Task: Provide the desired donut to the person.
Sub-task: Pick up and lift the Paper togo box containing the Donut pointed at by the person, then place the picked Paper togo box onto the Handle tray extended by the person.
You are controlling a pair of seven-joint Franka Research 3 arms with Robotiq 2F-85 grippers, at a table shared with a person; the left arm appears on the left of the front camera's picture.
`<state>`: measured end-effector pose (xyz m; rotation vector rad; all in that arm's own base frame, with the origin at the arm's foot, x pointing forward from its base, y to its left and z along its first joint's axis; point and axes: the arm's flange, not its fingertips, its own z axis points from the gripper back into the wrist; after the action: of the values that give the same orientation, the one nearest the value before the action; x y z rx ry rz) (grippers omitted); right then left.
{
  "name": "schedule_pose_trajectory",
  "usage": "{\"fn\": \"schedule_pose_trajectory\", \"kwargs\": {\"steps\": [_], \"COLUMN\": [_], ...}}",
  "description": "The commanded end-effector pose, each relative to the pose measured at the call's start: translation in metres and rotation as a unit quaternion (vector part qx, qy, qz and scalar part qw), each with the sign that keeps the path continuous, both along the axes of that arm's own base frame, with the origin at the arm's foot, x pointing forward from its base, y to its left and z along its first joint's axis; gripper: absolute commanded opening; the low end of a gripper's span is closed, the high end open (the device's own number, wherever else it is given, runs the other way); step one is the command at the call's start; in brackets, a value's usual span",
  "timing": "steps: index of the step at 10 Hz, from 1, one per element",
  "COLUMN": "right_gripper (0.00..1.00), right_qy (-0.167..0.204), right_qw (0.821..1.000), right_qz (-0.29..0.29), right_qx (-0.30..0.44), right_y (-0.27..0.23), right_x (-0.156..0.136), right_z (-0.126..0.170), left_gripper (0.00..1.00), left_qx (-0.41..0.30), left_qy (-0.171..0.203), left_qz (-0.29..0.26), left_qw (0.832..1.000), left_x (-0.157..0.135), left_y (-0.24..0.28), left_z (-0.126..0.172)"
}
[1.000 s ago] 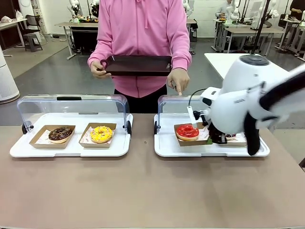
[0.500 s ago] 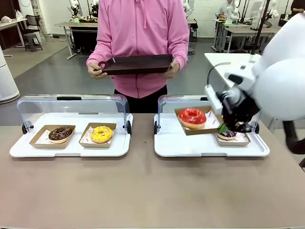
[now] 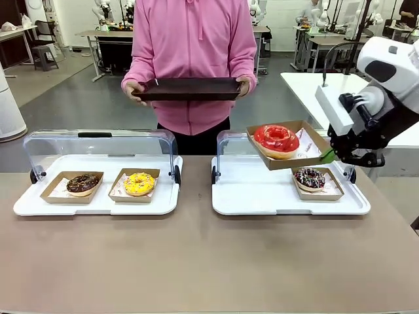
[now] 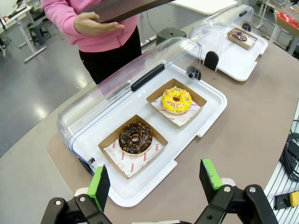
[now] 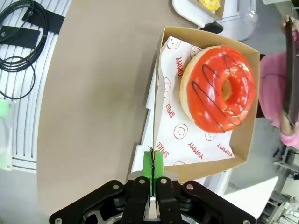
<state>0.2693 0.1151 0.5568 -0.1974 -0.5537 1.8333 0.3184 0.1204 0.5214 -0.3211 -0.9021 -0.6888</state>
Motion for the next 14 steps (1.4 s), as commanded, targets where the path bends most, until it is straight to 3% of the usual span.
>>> {"fn": "schedule_pose_trajectory", "kwargs": {"steps": [1, 14], "right_gripper": [0.00, 0.00], "right_qy": [0.008, 0.008], "right_qw": [1.000, 1.000], "right_qz": [-0.001, -0.001], "right_qx": [-0.005, -0.005], "right_y": [0.0059, 0.0059], "right_x": [0.0134, 0.0134], "right_z": [-0.0124, -0.0124], "left_gripper": [1.00, 1.00], "left_qx": [-0.007, -0.007], "left_qy": [-0.002, -0.002], "left_qz": [-0.001, -0.001], "left_qw": [1.000, 1.000], "left_x": [0.0001, 0.0001], "left_y": [0.0004, 0.0004], "left_z": [-0.0003, -0.0003]}}
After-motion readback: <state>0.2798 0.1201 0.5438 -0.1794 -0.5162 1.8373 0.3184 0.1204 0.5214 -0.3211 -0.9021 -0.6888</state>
